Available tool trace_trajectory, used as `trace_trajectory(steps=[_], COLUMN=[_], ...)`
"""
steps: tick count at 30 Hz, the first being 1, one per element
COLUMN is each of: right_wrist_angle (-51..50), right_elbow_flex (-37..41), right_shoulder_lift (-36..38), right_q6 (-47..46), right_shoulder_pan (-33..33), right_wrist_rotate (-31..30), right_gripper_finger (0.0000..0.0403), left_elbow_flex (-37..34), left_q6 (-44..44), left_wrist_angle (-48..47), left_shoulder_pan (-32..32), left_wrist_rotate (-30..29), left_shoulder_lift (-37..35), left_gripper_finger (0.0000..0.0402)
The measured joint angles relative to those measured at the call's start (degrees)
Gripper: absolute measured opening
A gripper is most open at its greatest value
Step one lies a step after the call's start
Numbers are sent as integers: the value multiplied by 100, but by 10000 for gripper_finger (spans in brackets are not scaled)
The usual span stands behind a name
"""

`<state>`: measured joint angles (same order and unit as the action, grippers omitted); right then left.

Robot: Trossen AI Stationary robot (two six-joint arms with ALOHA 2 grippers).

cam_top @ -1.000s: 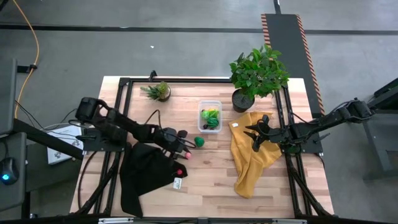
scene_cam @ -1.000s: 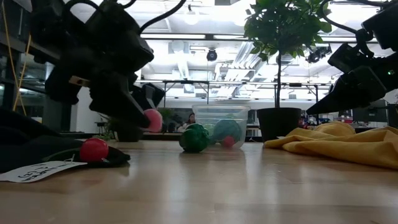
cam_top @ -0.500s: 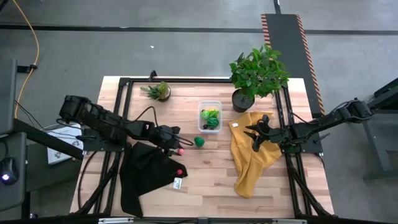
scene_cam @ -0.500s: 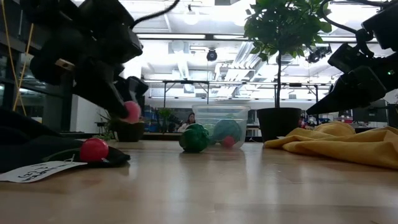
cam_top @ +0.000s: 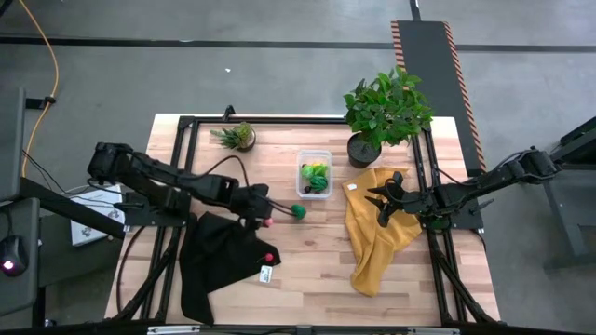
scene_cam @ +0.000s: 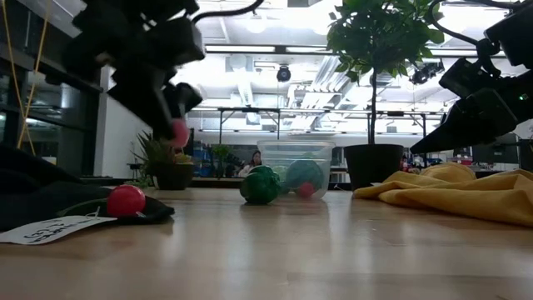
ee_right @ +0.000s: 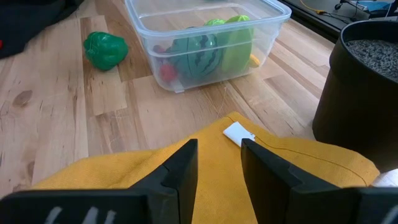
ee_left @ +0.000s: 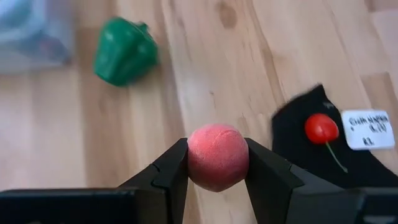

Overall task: Pick and placing Produce into tupperware
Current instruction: Put the peach into the transparent bin

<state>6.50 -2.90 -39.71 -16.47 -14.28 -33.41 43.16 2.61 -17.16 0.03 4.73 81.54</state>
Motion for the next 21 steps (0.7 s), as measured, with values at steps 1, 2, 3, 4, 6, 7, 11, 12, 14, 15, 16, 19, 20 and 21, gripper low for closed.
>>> trace_trajectory(steps=[1, 2, 3, 4, 6, 7, 11, 12, 14, 15, 16, 19, 20, 21], right_wrist_angle=[0, 0, 0, 0, 0, 0, 0, 0, 0, 0, 0, 0, 0, 0], right_elbow_flex=[0, 0, 0, 0, 0, 0, 0, 0, 0, 0, 0, 0, 0, 0], right_shoulder_lift=[-1, -1, -1, 1, 0, -1, 1, -1, -1, 1, 1, -1, 1, -1], right_q6=[0, 0, 0, 0, 0, 0, 0, 0, 0, 0, 0, 0, 0, 0], right_shoulder_pan=[2, 0, 0, 0, 0, 0, 0, 1, 0, 1, 0, 0, 0, 0], right_wrist_rotate=[0, 0, 0, 0, 0, 0, 0, 0, 0, 0, 0, 0, 0, 0], right_gripper_finger=[114, 114, 114, 114, 114, 114, 114, 114, 114, 114, 114, 114, 114, 114], left_elbow_flex=[109, 209, 312, 419, 640, 747, 1140, 1232, 1389, 1455, 1520, 1711, 1763, 1804], left_q6=[0, 0, 1, 1, -29, -58, -196, -201, -203, -206, -213, -291, -295, -295], left_wrist_angle=[-115, -229, -331, -418, -583, -687, -913, -952, -1009, -1013, -1015, -1003, -1003, -996], left_shoulder_pan=[0, 9, 56, 108, 225, 310, 684, 781, 963, 1048, 1125, 1331, 1394, 1453], left_wrist_rotate=[-82, -159, -183, -179, -179, -181, -189, -191, -194, -194, -194, -195, -195, -211], left_shoulder_lift=[0, 0, 1, 2, 2, 2, 2, 2, 2, 2, 4, 4, 4, 4], left_gripper_finger=[124, 124, 124, 124, 124, 124, 124, 124, 124, 124, 124, 124, 124, 124])
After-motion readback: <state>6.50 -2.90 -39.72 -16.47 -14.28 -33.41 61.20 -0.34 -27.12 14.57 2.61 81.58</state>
